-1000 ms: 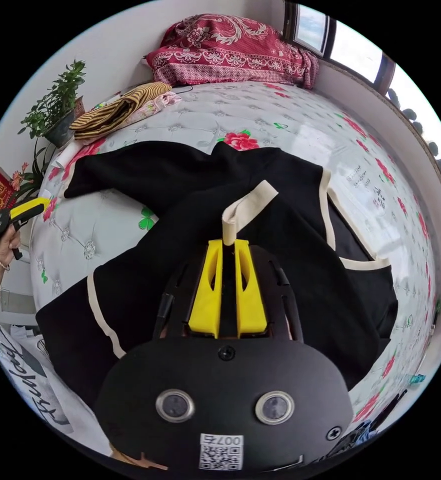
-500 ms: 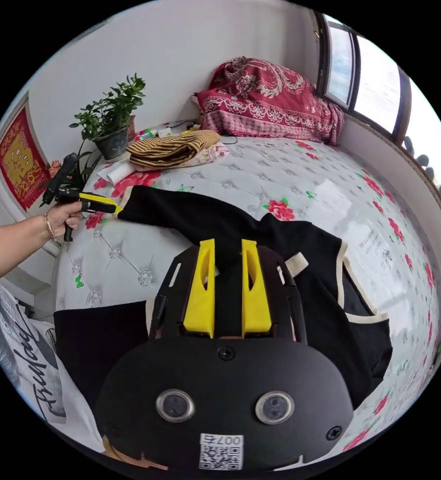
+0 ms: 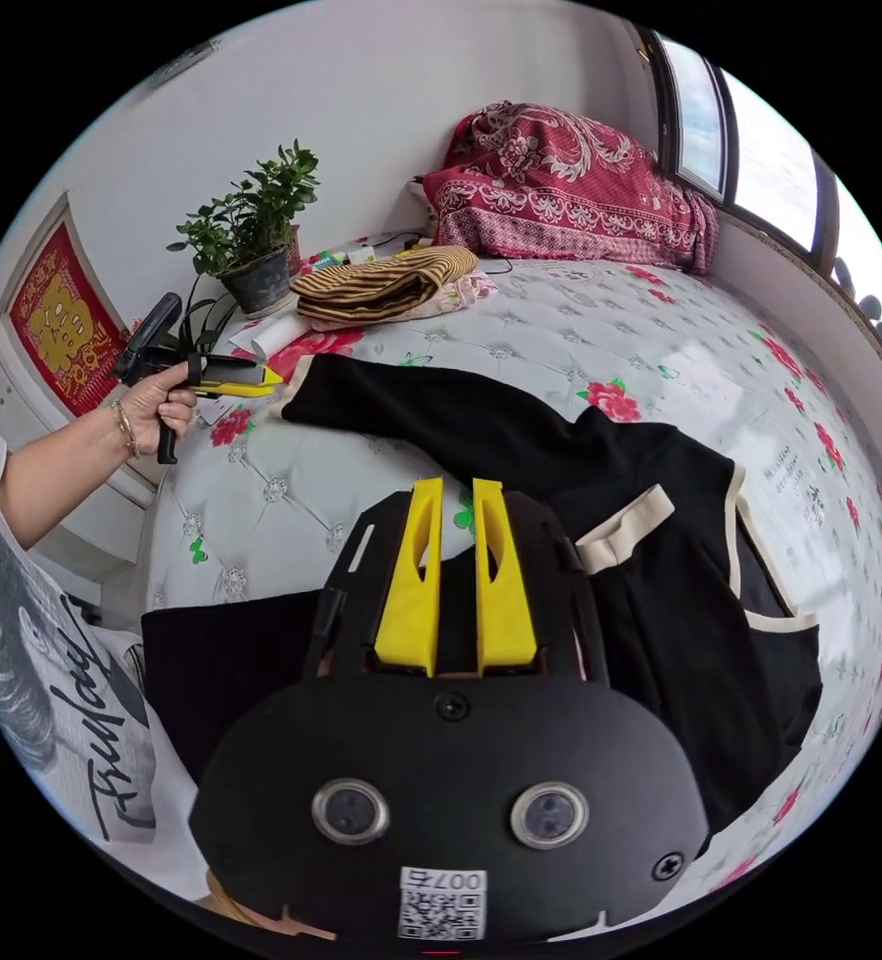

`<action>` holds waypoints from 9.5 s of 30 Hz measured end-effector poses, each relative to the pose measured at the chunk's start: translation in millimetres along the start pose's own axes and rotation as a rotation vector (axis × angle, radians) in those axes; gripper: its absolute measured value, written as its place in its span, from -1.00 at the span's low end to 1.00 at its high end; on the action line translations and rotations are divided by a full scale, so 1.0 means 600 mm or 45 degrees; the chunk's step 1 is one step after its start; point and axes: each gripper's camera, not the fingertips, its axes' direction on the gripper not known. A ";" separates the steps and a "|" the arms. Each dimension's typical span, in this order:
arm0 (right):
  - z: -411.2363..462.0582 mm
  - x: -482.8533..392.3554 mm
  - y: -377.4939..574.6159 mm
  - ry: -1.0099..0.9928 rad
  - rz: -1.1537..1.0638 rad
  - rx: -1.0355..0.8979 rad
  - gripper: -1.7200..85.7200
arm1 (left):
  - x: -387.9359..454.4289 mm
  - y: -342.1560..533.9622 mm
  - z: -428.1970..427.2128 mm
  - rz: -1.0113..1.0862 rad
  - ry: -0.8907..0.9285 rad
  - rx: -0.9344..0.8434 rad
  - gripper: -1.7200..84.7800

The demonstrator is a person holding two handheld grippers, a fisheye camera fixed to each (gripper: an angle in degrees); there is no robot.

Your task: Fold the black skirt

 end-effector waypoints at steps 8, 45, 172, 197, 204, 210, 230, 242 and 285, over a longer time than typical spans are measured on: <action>-0.019 0.019 0.035 0.013 0.043 -0.013 -0.85 | -0.013 -0.024 0.047 -0.008 -0.158 -0.029 -0.72; -0.329 0.110 0.394 0.279 0.751 0.017 -0.91 | 0.597 0.412 0.381 1.520 0.440 -0.259 -0.90; -0.408 -0.078 0.510 -0.074 1.098 -0.198 -0.71 | -0.114 0.288 0.377 1.213 0.057 -0.702 -0.69; -0.300 0.039 0.514 -0.208 0.573 -0.173 -0.86 | -0.148 0.259 0.600 1.507 0.054 -0.552 -0.70; -0.294 0.064 0.501 -0.281 0.583 -0.217 -0.96 | -0.145 0.234 0.617 1.471 0.103 -0.674 -0.98; -0.397 0.041 0.496 -0.486 0.588 -0.294 -0.97 | -0.154 0.205 0.484 1.483 0.160 -0.840 -0.98; -0.590 0.078 0.452 -0.653 0.677 -0.309 -0.97 | -0.096 0.050 0.361 1.496 0.205 -1.023 -0.98; -0.415 0.073 0.510 -0.437 0.704 -0.383 -0.97 | -0.150 0.108 0.566 1.500 0.041 -0.969 -0.98; -0.112 -0.043 0.670 -0.103 0.526 -0.073 -0.96 | -0.422 0.293 0.899 1.352 0.027 -0.310 -0.56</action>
